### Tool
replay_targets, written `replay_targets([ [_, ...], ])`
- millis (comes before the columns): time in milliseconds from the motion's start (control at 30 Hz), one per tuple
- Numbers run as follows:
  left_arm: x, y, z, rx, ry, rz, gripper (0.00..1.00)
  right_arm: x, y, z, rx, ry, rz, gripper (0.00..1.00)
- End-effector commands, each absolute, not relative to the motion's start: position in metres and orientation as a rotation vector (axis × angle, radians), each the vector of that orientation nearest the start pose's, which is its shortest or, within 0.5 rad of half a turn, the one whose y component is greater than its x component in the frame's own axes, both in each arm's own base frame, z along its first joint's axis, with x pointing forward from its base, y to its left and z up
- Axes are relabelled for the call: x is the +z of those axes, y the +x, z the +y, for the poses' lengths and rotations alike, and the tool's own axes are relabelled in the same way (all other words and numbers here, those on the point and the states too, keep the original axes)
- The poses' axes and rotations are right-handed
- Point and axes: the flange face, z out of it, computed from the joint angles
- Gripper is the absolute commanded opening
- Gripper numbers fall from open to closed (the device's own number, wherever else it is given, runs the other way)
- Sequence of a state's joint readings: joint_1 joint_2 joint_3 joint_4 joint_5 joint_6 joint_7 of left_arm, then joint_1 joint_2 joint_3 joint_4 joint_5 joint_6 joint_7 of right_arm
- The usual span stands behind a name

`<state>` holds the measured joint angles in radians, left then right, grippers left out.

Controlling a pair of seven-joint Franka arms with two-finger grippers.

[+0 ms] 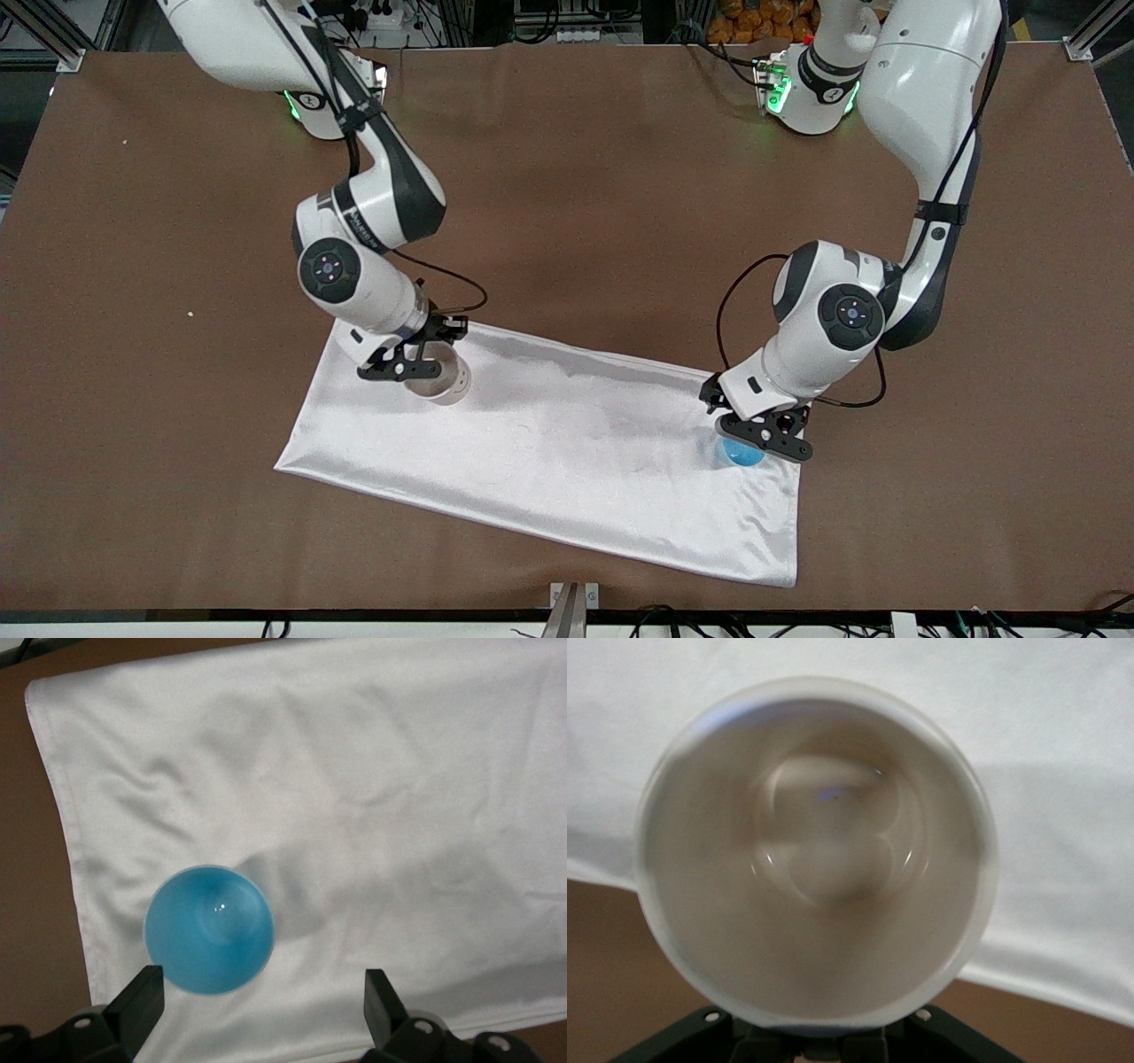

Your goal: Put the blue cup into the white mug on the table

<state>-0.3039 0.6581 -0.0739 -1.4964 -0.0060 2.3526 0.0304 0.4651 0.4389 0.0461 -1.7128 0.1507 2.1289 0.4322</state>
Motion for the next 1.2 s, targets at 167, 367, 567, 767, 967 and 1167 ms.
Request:
replay_targets([
  [167, 0.280, 0.693, -0.268, -0.397, -3.139, 0.653, 1.00, 0.374, 0.508, 0.404, 0.138, -3.023, 0.082, 0.00],
  [367, 0.277, 0.699, -0.270, -0.426, -3.125, 0.698, 1.00, 0.363, 0.487, 0.430, 0.135, -3.060, 0.121, 0.00],
  [567, 0.267, 0.703, -0.272, -0.446, -3.124, 0.702, 1.00, 0.347, 0.467, 0.455, 0.163, -3.078, 0.184, 0.00],
  [767, 0.254, 0.703, -0.274, -0.460, -3.124, 0.705, 1.00, 0.326, 0.448, 0.483, 0.116, -3.090, 0.243, 0.00],
  [967, 0.246, 0.702, -0.277, -0.463, -3.124, 0.708, 1.00, 0.295, 0.438, 0.501, 0.075, -3.098, 0.271, 0.00],
  [1167, 0.239, 0.700, -0.276, -0.448, -3.125, 0.708, 1.00, 0.272, 0.434, 0.518, 0.076, -3.095, 0.297, 0.00],
])
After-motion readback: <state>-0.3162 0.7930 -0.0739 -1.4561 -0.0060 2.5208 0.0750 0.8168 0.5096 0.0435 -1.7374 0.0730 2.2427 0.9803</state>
